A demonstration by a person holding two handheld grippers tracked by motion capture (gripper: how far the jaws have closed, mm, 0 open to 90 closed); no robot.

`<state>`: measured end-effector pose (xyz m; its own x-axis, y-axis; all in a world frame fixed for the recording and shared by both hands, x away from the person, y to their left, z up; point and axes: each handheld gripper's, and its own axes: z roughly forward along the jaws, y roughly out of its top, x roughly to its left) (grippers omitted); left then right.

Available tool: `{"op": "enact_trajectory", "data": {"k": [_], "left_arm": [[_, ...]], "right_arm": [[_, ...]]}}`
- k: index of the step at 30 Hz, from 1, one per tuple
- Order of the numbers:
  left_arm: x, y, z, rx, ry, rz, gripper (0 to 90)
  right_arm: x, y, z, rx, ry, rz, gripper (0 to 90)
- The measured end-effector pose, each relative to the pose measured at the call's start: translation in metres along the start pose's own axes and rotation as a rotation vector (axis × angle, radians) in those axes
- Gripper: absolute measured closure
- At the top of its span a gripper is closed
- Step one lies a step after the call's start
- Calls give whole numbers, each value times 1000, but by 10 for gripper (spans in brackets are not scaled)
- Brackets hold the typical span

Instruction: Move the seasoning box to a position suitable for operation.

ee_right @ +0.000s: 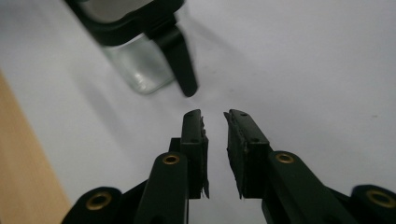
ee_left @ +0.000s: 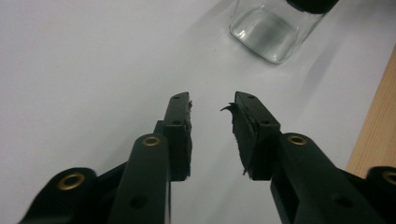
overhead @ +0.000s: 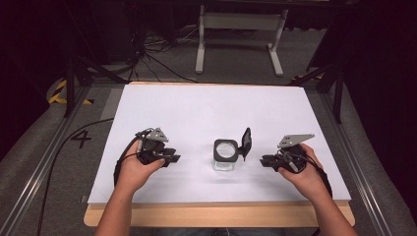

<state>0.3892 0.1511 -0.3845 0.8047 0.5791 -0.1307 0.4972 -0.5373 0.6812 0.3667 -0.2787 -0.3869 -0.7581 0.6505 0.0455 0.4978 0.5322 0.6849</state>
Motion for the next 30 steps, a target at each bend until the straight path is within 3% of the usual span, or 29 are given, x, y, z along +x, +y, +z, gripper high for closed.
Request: {"op": "enact_trajectory", "data": {"k": [1, 5, 8, 12, 21, 26, 30], "left_arm": [[-1, 0, -1, -10, -4, -17, 698], [-6, 4, -5, -24, -33, -46, 716], [-10, 7, -6, -21, -41, -35, 720], [-18, 10, -6, -7, -59, -23, 713], [-25, 11, -7, -13, -97, -19, 714], [-26, 12, -3, -3, -102, -14, 716], [-26, 12, -2, 6, -107, -9, 715]], "right_arm": [[4, 0, -1, -11, 32, -18, 819], [9, 3, -4, -47, 63, -32, 853], [19, 10, -3, -79, 99, -62, 841], [34, 21, 4, -80, 151, -96, 870], [47, 26, 22, -109, 207, -96, 899], [62, 28, 36, -93, 176, -143, 900], [63, 25, 44, -102, 140, -135, 900]]}}
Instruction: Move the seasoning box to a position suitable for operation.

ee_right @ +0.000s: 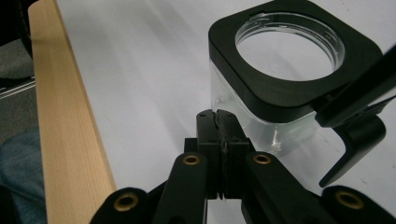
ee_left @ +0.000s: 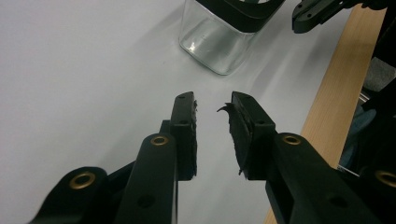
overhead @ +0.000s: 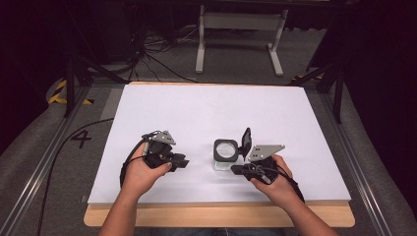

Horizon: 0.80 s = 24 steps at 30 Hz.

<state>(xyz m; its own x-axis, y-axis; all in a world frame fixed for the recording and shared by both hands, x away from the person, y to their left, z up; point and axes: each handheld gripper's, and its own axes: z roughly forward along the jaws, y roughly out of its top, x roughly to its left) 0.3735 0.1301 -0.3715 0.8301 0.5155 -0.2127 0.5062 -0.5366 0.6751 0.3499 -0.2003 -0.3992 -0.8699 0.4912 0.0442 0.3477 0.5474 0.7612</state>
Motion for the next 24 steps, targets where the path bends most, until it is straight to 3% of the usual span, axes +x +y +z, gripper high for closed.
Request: {"op": "enact_trajectory", "data": {"k": [7, 12, 24], "left_arm": [[1, -1, 2, -5, 2, -6, 716], [2, -2, 3, -9, 0, -10, 715], [3, -3, 3, -12, -4, -10, 709]], "right_arm": [[-1, -4, 10, 12, -11, -7, 900], [-3, -5, 12, 7, -45, -21, 900], [-12, -9, 8, 6, -54, 12, 900]]}}
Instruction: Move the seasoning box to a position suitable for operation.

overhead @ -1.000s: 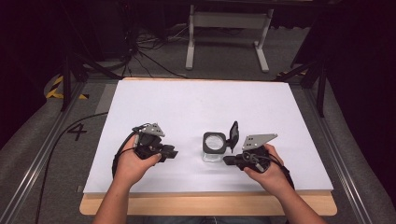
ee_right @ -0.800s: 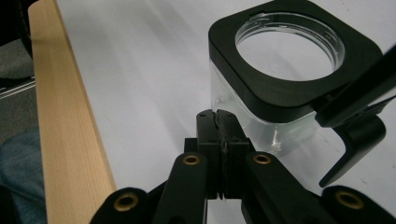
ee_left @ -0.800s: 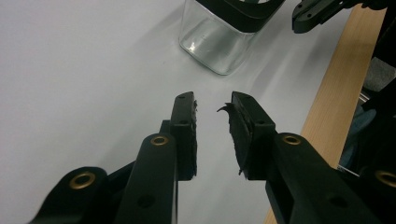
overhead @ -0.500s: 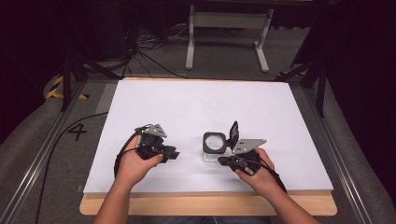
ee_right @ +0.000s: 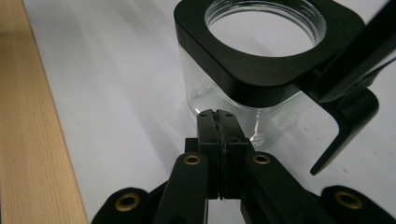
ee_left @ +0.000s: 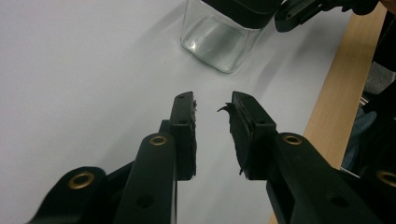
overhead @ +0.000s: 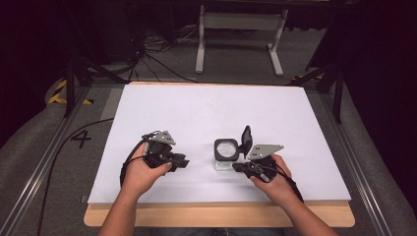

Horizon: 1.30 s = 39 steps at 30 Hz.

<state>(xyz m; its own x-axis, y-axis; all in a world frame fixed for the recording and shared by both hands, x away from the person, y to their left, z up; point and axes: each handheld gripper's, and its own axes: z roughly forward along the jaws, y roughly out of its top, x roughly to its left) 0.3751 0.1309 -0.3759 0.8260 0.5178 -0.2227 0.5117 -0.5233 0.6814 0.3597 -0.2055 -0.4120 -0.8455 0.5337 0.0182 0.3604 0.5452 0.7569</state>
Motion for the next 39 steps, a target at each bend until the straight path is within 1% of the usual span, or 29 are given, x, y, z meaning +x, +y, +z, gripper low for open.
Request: {"op": "enact_trajectory", "data": {"k": [7, 11, 13, 19, 22, 25, 28, 29, 30, 31, 32, 34, 35, 36, 39], "left_arm": [[0, 0, 0, -1, -1, 3, 709], [1, 0, 1, -4, 2, -6, 708], [2, 0, 1, -2, 2, -3, 708], [5, 1, 4, -6, 10, -10, 718], [8, 2, 8, -23, 19, -17, 727], [12, 5, 12, -48, 27, -16, 752], [19, 10, 18, -87, 40, -5, 788], [21, 11, 20, -95, 44, -12, 800], [25, 13, 23, -106, 40, -14, 817], [27, 14, 25, -120, 33, -28, 833], [29, 16, 27, -128, 26, -27, 848], [32, 20, 33, -135, 9, -33, 881], [34, 22, 36, -131, 9, -24, 894], [35, 25, 40, -138, 4, -23, 895], [37, 35, 53, -129, 2, 16, 896]], "right_arm": [[-9, -3, -3, 3, -25, 32, 900], [-14, -4, -4, 2, -38, 49, 900], [-17, -5, -5, 1, -49, 56, 900], [-19, -8, -5, 8, -74, 62, 900], [-18, -9, -7, 7, -67, 60, 900], [-15, -10, -14, 6, -82, 49, 900], [-16, -14, -24, -5, -96, 55, 900], [-17, -15, -28, -8, -102, 63, 900], [-18, -17, -32, -11, -108, 72, 900], [-19, -20, -37, -15, -117, 81, 900], [-20, -21, -40, -17, -124, 88, 900], [-21, -26, -47, -23, -139, 104, 900], [-22, -28, -50, -25, -145, 109, 900], [-22, -31, -54, -29, -152, 120, 900], [-23, -38, -65, -45, -168, 148, 900]]}}
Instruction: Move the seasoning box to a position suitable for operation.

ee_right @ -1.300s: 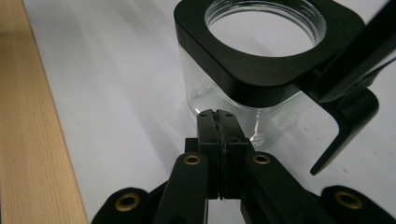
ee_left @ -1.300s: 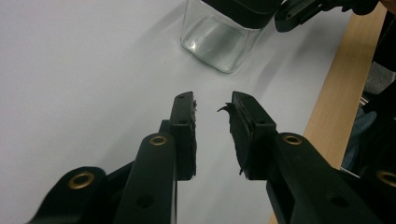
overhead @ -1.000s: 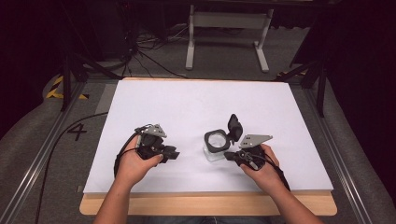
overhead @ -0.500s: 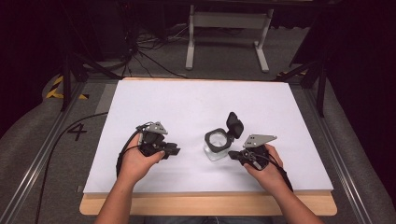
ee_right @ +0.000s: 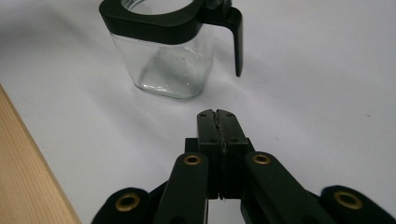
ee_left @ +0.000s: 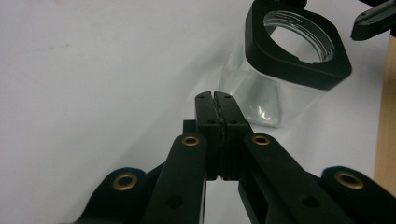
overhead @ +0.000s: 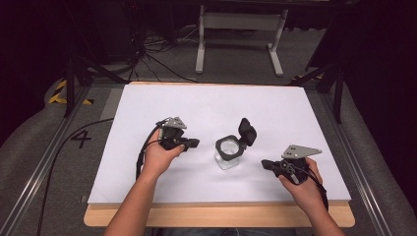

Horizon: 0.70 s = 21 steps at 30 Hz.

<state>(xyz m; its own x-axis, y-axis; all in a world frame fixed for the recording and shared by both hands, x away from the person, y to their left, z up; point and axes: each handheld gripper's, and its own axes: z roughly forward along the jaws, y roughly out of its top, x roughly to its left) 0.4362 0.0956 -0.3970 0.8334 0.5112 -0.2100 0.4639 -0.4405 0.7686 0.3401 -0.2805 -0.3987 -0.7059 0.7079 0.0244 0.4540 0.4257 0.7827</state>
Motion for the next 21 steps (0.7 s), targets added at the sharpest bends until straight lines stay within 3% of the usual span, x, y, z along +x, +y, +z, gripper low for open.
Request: {"op": "enact_trajectory", "data": {"k": [1, 8, 10, 15, 21], "left_arm": [[1, 4, 4, 7, -4, 22, 896], [3, 20, 36, -16, -55, 41, 896], [4, 24, 48, 0, -64, 74, 896], [5, 26, 68, 25, -86, 88, 896], [3, 25, 75, 59, -85, 107, 898]], "right_arm": [[-1, -3, -4, -1, -11, 4, 900], [-5, -20, -27, -8, -66, 44, 900], [-6, -23, -31, -14, -76, 56, 900], [-8, -29, -40, -21, -95, 59, 900], [-8, -30, -41, -24, -96, 61, 900]]}}
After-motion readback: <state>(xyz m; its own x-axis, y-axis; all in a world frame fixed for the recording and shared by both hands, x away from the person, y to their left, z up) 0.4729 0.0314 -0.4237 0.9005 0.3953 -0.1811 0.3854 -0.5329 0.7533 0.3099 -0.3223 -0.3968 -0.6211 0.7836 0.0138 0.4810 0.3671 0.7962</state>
